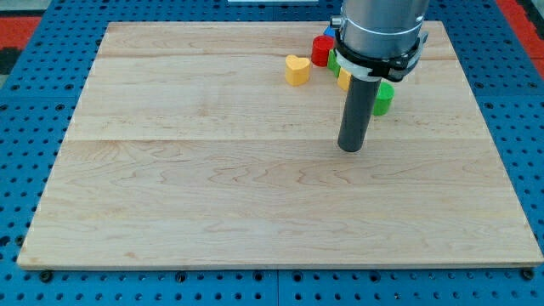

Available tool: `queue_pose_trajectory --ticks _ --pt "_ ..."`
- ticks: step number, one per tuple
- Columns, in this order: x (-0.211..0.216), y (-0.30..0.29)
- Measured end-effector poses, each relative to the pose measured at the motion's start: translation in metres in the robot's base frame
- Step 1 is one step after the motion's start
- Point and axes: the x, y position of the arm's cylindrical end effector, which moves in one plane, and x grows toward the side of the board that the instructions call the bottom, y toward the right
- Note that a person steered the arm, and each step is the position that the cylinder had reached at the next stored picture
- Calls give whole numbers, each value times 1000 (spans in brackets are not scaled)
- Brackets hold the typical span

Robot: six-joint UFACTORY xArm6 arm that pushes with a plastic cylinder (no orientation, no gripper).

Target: Place your arm diagonally to the top right of green circle

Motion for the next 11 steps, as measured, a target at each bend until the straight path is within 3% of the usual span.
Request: queue_pose_trajectory --ticks 7,10,11 --pt "-6 93" --pt "-138 124" --pt "-156 122"
